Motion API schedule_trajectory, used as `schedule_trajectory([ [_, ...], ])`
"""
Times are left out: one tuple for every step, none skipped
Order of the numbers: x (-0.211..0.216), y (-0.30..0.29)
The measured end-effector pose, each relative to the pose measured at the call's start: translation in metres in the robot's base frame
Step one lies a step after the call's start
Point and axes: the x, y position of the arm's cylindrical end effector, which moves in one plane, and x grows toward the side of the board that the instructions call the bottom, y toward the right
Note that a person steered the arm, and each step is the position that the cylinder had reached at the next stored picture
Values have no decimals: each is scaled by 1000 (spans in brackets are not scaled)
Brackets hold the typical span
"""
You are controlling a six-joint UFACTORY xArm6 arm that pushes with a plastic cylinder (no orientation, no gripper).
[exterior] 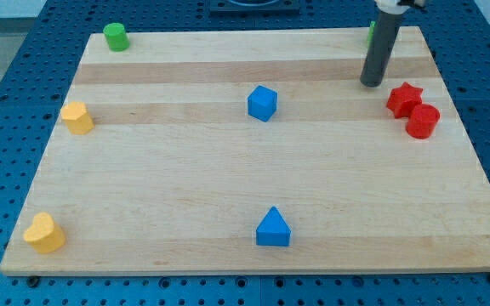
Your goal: Move the green star left to the board
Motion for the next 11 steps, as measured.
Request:
schedule_trajectory([
  [-24, 11],
  [-33, 32],
  [-45, 54],
  [-63, 72],
  [-82, 87],
  [-99, 87],
  [-105, 61],
  [-104, 26],
  [-99, 3],
  [-86, -12],
  [-76, -29],
])
